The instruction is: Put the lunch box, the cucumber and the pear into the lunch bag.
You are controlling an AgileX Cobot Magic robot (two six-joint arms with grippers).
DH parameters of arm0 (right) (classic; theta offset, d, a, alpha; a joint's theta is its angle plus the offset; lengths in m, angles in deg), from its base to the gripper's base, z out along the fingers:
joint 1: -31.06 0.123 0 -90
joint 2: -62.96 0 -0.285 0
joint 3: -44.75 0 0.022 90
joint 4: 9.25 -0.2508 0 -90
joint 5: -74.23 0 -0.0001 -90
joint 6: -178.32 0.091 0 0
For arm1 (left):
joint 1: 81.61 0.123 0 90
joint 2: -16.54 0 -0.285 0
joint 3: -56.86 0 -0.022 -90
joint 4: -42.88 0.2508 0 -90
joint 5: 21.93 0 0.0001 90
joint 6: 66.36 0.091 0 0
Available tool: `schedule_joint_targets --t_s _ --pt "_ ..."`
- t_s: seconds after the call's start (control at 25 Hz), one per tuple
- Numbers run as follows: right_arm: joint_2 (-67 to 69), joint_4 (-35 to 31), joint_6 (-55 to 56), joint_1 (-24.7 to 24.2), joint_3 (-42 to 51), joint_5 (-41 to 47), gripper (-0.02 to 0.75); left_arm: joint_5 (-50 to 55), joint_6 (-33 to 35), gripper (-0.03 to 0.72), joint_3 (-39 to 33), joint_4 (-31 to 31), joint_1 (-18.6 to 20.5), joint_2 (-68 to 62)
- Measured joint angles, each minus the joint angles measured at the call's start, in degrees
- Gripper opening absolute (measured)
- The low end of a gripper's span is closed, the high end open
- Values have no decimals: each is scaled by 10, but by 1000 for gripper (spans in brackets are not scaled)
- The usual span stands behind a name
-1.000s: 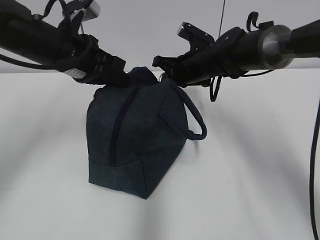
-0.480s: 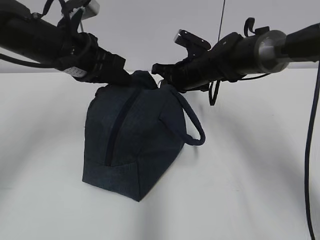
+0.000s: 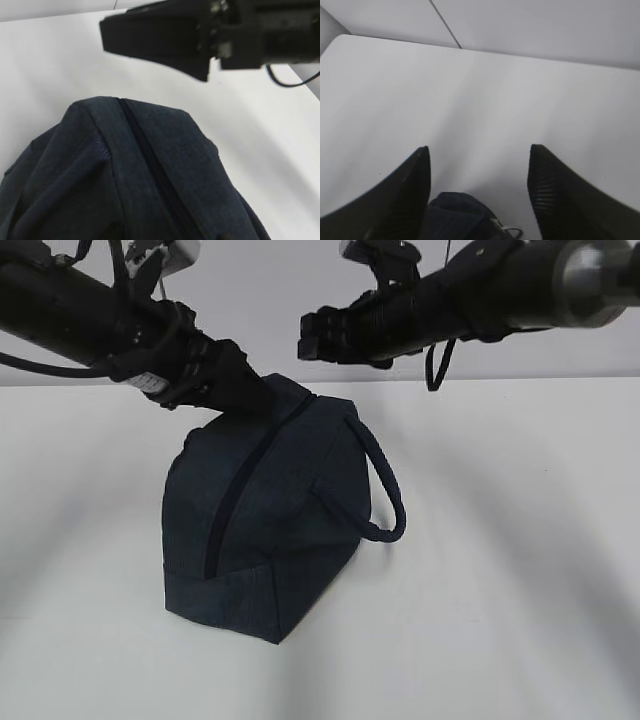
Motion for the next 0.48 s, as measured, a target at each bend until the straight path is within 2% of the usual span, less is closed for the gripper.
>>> schedule_joint_targets --t_s 0.2,0.36,0.48 --pt "-58 57 2 0 -2 72 477 38 -18 340 0 45 35 28" --pt "-85 155 85 0 -2 152 457 56 -88 330 0 144 49 71" --pt "-99 263 177 0 -2 227 449 70 -155 309 1 237 49 104"
